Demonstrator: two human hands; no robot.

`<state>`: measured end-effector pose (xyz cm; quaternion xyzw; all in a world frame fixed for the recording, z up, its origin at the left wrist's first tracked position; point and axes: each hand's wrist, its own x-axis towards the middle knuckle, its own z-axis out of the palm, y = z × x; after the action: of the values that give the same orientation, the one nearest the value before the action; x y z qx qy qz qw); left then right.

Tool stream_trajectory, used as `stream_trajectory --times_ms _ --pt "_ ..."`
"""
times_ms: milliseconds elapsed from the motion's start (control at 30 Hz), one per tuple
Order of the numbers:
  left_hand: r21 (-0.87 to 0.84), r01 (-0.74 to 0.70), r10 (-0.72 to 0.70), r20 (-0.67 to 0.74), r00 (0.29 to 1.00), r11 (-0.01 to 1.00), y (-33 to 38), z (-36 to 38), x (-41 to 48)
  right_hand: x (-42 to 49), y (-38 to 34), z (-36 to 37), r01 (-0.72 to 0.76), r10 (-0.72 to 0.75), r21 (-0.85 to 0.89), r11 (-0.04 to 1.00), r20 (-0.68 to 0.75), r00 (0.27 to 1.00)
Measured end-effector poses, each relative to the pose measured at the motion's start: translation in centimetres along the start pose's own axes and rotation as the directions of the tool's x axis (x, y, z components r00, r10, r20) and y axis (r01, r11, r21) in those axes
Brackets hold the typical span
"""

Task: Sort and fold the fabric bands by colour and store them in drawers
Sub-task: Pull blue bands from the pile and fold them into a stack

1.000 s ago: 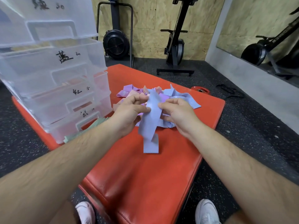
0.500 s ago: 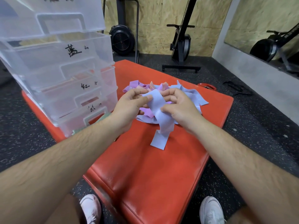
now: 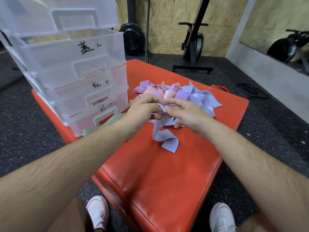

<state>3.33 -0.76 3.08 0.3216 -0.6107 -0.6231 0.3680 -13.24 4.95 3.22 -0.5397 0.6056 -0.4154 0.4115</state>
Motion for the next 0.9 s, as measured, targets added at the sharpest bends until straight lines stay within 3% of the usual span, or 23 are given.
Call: stream_trajectory --times_ms 100,200,500,900 --pt "-0.014 0.019 -0.019 0.035 0.999 1.000 0.3 -0.5 -0.1 0.0 0.1 0.5 0.063 -0.060 -0.028 0.998 0.081 0.995" --pt "0.046 -0.031 0.028 0.053 0.998 0.998 0.1 -1.1 -0.5 0.4 0.2 0.9 0.084 -0.078 -0.123 0.989 0.049 0.996" --pt "0.247 -0.008 0.016 -0.031 0.999 0.969 -1.0 -2.7 -0.5 0.0 -1.2 -1.6 0.015 0.043 -0.366 0.931 0.149 0.988" --pt "0.448 0.180 -0.153 -0.095 0.984 0.876 -2.7 -2.6 -1.7 -1.7 0.9 -6.0 -0.115 0.314 -0.506 0.855 0.328 0.891"
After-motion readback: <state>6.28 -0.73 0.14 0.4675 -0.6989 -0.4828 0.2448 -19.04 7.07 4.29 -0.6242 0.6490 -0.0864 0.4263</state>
